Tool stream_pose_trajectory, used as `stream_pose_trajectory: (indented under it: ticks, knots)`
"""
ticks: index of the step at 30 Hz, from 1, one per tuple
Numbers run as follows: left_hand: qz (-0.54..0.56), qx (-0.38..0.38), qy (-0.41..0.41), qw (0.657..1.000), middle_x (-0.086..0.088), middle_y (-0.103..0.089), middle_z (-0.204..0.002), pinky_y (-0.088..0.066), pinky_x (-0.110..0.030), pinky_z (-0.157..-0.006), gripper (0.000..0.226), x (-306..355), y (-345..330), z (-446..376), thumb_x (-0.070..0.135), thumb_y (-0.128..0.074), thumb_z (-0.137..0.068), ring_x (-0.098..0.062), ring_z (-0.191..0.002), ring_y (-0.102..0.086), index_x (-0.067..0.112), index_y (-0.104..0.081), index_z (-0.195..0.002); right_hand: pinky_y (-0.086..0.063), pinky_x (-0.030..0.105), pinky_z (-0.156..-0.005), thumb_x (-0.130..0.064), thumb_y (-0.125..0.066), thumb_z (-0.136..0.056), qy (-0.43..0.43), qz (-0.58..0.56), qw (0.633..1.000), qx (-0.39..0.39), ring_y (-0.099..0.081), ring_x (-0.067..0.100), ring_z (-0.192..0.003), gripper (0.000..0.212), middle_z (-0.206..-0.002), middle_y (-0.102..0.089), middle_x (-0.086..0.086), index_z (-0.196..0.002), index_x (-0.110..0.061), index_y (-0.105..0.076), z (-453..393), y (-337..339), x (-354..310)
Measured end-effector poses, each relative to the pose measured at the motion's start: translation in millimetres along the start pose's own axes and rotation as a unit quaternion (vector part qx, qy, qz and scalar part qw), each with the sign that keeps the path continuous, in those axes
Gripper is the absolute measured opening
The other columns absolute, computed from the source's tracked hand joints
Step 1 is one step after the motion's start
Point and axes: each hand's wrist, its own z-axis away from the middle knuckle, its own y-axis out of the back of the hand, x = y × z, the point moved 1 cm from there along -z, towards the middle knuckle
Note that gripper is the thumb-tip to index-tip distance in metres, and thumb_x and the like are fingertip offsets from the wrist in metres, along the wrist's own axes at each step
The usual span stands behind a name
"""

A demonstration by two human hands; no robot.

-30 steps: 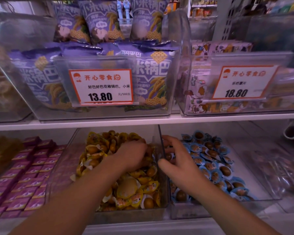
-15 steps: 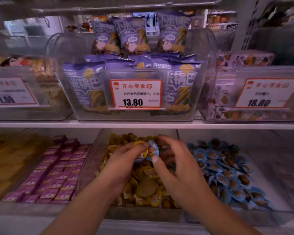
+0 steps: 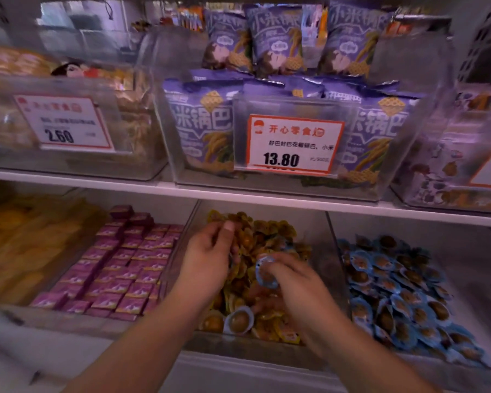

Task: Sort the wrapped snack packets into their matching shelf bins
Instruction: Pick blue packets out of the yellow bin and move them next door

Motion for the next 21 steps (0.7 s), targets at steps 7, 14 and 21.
stream_pose_trajectory:
  ticks: [7, 14, 21]
  knots:
    - [-0.526, -0.270, -0.133, 0.796, 0.014, -0.064, -0.079, -0.051, -0.030, -0.068, 0.055, -11, 35, 0, 0.087, -0.043, -0.065, -0.002, -0.076, -0.059, 0.039, -0.061, -0.088, -0.047, 0.029, -0.057, -0.018, -0.054, -0.096, 0.139, 0.346, 0.928, -0.006, -0.061, 0.016, -0.067, 0.020, -0.077, -0.067, 0.003, -0.087, -0.033, -0.063, -7, 21, 7]
    - [-0.444, -0.315, -0.132, 0.828, 0.011, -0.064, -0.073, -0.032, -0.014, -0.060, 0.021, -14, 38, 7, 0.051, -0.067, -0.084, 0.002, -0.074, -0.055, 0.031, -0.067, -0.077, -0.047, 0.034, -0.047, -0.025, -0.053, -0.097, 0.096, 0.353, 0.931, -0.018, -0.061, 0.020, -0.053, 0.016, -0.069, -0.066, 0.008, -0.087, -0.030, -0.064, -6, 24, 6]
    - [-0.203, -0.066, -0.188, 0.959, 0.014, -0.064, -0.084, -0.046, -0.021, -0.070, 0.012, 7, -1, 24, 0.039, -0.055, -0.095, -0.003, -0.083, -0.061, 0.031, -0.059, -0.088, -0.057, 0.043, -0.076, -0.038, -0.054, -0.097, -0.124, -0.188, 0.969, -0.106, -0.068, 0.034, -0.095, 0.037, -0.110, -0.072, 0.018, -0.116, -0.012, -0.071, 17, 11, -11]
